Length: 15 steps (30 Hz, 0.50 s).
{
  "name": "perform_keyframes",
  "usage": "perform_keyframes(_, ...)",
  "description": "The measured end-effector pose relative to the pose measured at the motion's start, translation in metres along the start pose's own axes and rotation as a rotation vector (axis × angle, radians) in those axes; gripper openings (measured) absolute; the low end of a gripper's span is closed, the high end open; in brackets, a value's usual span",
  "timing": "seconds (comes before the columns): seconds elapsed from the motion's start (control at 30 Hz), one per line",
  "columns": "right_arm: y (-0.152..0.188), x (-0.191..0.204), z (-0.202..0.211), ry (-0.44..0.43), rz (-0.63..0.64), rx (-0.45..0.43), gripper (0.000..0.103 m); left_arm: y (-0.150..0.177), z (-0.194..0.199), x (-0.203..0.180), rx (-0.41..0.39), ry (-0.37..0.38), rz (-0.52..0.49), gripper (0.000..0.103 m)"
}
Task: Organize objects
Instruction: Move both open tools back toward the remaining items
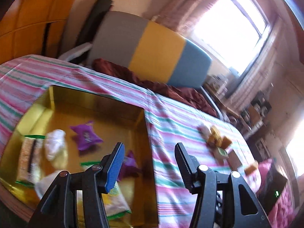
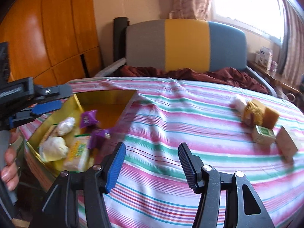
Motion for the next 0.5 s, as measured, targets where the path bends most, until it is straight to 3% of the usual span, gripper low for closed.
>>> perform_keyframes(0.3,0.030,-0.077,-0.008,0.102,-0.048,0.055,0.059,0.046,-0.017,-0.057,0.101,0.108,-0.149,0.056)
perform_keyframes(0.5,0.020,-0.167,-0.018,0.228,-0.130,0.062,0.061,0.072,-0.017,-0.088,0.126,0.154,-0.214,0.056)
Point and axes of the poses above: each gripper's, at about its wrist camera, not at the fingertips, and z roughly against the way its jaws point, x to its left, y to its underside, the point moved 5 cm from there along -z, roughly the way its jaws point
